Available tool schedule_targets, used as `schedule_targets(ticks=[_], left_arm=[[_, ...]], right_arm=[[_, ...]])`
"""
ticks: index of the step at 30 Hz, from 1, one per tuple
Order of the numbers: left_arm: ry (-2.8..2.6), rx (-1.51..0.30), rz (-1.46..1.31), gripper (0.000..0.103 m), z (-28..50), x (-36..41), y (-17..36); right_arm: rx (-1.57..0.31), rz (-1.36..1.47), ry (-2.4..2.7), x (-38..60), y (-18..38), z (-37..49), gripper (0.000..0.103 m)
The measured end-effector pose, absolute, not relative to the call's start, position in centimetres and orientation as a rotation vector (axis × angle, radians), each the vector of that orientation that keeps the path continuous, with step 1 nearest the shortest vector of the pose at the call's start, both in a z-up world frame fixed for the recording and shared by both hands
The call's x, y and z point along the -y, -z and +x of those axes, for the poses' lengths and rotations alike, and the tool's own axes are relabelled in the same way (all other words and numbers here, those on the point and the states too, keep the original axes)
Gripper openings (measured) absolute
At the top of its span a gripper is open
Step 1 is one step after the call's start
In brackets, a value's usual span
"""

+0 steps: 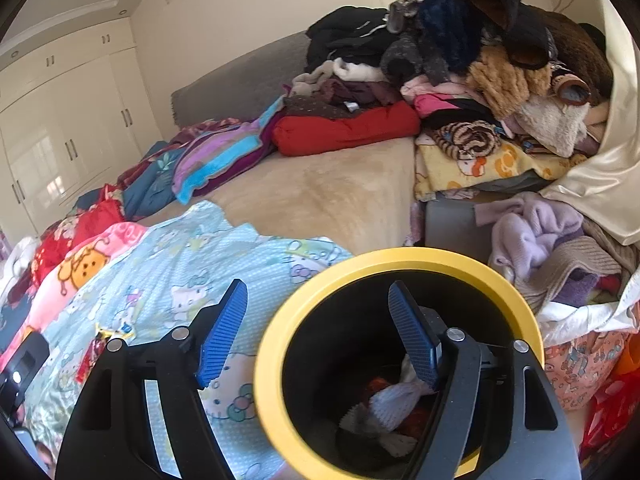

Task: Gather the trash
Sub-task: 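Move both tools back toward the candy wrappers and red bottle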

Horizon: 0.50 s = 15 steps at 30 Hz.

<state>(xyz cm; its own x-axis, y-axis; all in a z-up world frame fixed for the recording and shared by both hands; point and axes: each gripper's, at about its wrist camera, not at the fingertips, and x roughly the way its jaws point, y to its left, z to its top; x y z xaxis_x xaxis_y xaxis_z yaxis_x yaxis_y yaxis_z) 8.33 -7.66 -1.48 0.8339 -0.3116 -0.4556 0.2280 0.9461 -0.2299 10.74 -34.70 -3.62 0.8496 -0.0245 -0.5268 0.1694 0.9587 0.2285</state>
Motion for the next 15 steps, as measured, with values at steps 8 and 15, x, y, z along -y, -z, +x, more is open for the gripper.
schedule_targets(ticks=[8, 15], left_arm=[[0.231, -0.498, -0.197, 0.092, 8.4, 5.3, 1.2], [0.181, -0.492, -0.234, 0.092, 8.4, 2.9, 1.2]], right_arm=[[-0.549, 0.247, 0.035, 32.0, 3.1, 10.5, 0.072], [-0.547, 0.216, -0.044, 29.1, 2.6, 10.1, 0.074]])
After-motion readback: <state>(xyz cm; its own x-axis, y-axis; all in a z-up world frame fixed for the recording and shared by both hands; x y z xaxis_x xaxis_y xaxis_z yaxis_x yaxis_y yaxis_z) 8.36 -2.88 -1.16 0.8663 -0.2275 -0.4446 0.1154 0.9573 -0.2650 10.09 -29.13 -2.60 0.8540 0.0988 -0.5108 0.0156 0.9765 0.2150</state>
